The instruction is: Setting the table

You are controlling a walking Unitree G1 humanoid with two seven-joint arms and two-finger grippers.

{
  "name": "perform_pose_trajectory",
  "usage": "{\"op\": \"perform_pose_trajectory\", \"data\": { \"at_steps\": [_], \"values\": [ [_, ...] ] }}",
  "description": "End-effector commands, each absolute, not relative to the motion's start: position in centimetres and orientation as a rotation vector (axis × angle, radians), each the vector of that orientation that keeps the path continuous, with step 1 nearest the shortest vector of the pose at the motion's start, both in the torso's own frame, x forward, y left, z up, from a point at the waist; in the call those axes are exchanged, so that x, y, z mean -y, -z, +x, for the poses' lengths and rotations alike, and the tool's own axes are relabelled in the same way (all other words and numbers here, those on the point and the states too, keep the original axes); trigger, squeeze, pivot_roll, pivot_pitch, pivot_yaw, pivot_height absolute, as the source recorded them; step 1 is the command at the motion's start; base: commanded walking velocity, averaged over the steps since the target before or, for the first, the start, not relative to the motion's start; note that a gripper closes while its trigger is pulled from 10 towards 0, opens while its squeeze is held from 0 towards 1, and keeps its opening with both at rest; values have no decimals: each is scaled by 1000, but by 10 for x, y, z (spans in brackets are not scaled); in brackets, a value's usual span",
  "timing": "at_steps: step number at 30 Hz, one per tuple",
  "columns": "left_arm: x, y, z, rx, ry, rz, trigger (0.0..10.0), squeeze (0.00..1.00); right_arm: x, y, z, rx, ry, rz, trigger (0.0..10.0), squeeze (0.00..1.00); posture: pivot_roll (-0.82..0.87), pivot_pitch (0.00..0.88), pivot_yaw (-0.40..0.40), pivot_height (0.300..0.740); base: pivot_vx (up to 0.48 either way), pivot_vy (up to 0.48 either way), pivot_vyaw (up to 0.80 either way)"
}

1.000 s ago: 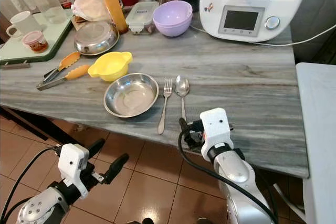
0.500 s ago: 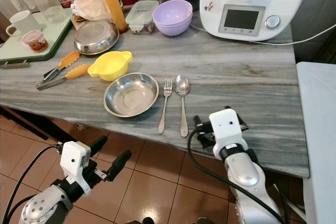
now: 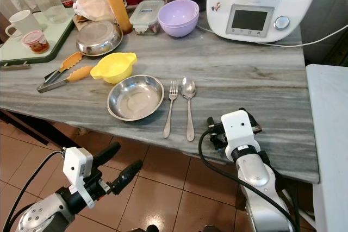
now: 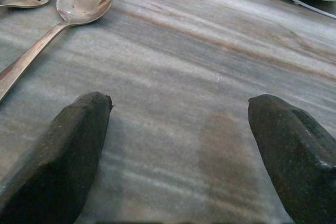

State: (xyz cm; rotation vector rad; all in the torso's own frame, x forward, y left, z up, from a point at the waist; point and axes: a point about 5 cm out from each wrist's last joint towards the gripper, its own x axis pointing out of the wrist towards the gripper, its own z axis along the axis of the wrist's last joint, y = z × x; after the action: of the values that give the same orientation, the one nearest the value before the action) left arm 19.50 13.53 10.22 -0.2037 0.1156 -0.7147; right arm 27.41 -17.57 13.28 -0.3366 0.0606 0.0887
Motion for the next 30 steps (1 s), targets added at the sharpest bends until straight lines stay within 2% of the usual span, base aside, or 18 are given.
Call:
{"op": "perform_pose_trajectory", "data": {
  "at_steps": [1,17,30],
  "values": [
    [-131,-104,188,-124,734,-204,10000,0,173,-114,276,-146,-99,-319,10000,1000,-152,181,155,740,0,0,0],
    [-110,-79,163,-178,737,-208,10000,0,141,-106,280,-203,-237,-297,10000,1000,-138,183,155,740,0,0,0],
    [-59,-89,92,-169,756,-228,10000,0,121,-109,276,-205,-357,-254,10000,996,-137,186,149,740,0,0,0]
  ]
}}
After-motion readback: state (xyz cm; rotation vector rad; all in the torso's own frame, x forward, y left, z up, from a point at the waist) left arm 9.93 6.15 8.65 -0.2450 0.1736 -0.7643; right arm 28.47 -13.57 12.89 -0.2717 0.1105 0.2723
